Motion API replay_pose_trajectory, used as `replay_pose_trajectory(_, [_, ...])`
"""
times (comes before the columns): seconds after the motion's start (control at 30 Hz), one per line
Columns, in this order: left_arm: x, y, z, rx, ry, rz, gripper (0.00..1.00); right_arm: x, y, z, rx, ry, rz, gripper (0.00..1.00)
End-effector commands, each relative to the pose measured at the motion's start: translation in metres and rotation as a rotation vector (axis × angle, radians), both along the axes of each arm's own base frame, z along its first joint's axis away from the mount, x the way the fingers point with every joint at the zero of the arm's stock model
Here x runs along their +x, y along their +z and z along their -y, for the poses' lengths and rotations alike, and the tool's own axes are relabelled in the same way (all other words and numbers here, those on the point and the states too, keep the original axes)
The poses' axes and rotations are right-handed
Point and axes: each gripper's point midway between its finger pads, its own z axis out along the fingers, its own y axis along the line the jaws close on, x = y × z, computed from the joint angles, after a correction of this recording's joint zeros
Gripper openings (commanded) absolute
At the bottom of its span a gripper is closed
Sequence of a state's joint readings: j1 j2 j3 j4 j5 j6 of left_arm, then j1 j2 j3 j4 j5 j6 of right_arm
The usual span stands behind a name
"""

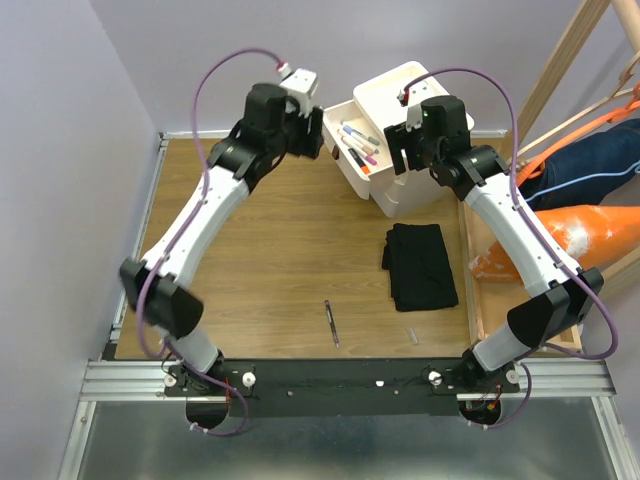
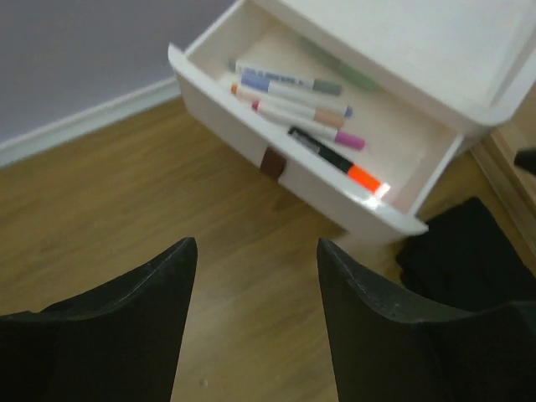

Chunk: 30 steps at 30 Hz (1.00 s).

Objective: Sort the stationery into containers
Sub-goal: Pick up the pen from the corner of the board.

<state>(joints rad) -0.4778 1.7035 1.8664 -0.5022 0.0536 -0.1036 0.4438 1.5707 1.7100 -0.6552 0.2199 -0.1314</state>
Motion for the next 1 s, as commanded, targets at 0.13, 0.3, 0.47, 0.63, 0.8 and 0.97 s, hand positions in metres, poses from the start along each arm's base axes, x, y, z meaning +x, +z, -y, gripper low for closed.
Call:
replay_pose_trajectory(0.13, [-0.16, -0.167, -0.031, -0.025, 0.072, -0.622, 0.58, -0.02, -0.016, -0.001, 0.092, -0.027, -0.066, 0.83])
replay_pose_trajectory(0.3, [-0.203, -0.228, -0.023, -0.032, 0.055, -0.8, 0.53, -0.041, -0.036, -0.002, 0.104, 0.002, -0.14, 0.82])
replay_pose_trajectory(0.47, [-0.239, -0.263, -0.01, 0.018, 0.009, -0.937, 0.51, -0.058, -0.056, 0.01, 0.068, -0.009, -0.162, 0.82])
replay_pose_trajectory(0.63, [-0.259, -0.267, 0.008, 0.131, -0.215, -0.904, 0.51, -0.068, -0.047, 0.02, 0.044, 0.007, -0.124, 0.82])
replay_pose_trajectory(0.8, [-0.273, -0.236, 0.015, 0.401, -0.78, -0.685, 0.57, -0.079, -0.048, 0.023, 0.012, 0.049, -0.112, 0.83])
replay_pose_trajectory(0.97, [-0.283, -0.213, 0.006, 0.549, -1.346, -0.233, 0.6, -0.087, -0.044, 0.024, -0.008, 0.094, -0.1, 0.83])
